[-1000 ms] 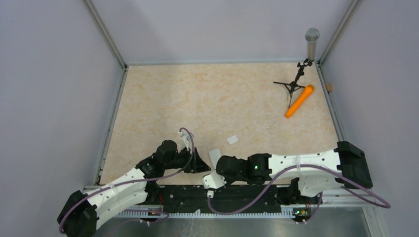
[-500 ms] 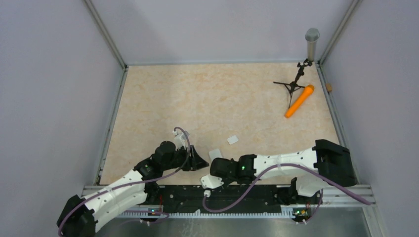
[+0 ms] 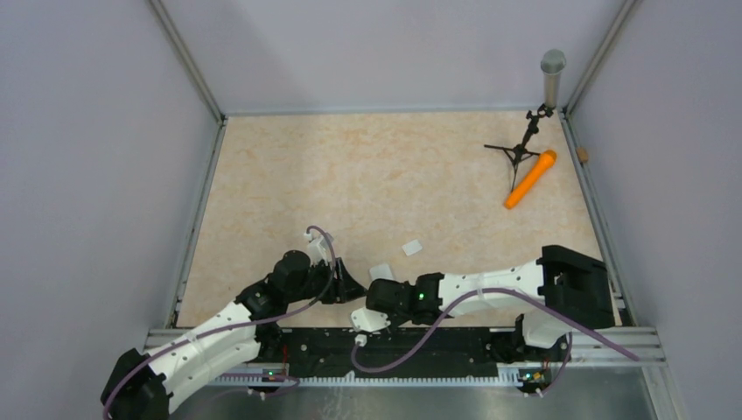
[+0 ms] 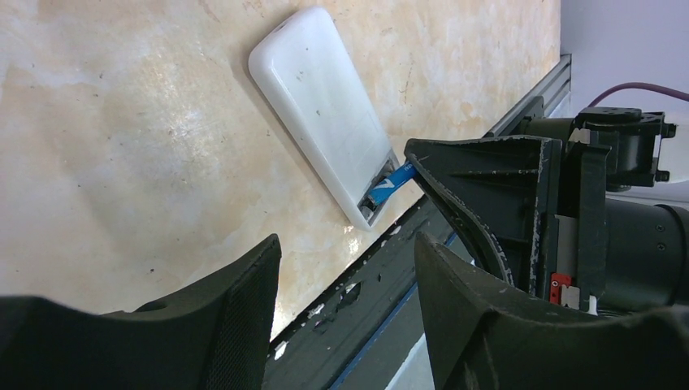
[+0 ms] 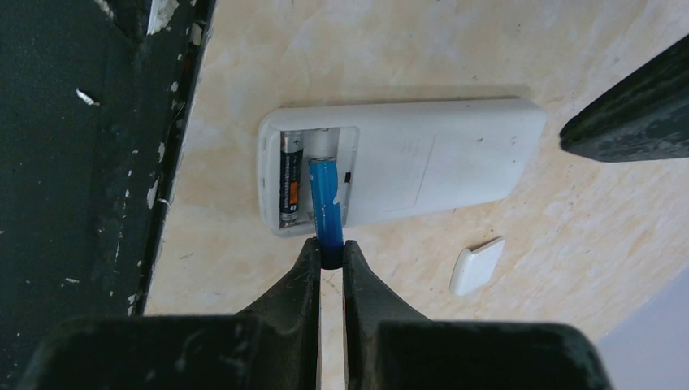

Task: Load the batteries into the remote control

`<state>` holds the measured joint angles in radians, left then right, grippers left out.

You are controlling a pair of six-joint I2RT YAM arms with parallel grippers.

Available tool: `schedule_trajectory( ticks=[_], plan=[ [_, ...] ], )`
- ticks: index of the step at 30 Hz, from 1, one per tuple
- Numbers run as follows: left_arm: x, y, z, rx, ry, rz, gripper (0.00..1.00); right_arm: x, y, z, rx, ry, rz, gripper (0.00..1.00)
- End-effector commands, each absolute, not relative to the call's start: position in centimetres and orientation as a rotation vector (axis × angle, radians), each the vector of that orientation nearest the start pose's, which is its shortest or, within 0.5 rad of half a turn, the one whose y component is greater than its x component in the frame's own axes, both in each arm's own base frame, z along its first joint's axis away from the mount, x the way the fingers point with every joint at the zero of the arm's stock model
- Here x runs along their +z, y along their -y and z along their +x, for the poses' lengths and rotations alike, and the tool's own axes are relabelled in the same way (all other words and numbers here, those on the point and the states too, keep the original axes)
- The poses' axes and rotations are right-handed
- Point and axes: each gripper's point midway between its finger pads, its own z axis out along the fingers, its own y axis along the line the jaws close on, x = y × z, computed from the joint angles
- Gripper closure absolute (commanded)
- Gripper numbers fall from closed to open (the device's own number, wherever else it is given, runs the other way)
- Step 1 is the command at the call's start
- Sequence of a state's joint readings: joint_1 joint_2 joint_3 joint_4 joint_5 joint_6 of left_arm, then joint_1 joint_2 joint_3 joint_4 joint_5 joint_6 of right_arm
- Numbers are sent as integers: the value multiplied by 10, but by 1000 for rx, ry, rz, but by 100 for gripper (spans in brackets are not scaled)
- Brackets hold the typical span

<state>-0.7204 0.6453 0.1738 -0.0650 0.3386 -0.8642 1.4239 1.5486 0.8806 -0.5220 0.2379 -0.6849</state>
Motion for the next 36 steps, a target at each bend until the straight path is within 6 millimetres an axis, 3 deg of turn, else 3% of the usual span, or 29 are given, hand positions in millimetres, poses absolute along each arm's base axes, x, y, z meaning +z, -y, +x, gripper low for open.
schedule_trajectory(
  ticks=[1,11,19,26,36],
  plan=[
    [75,222,123,-1231,-2330,62,37,52,-309,119,-83,-1419,-2235,100],
    [75,222,123,-1236,-2327,57,37,45,-307,116,-78,-1438,-2258,100],
    [76,224,124,-1254,-2319,53,37,49,-309,113,-44,-1450,-2243,82],
    [75,227,122,-1278,-2322,62,37,65,-313,110,20,-1433,-2187,71],
    [77,236,117,-1338,-2335,119,39,105,-304,111,96,-1501,-1969,66]
  ],
)
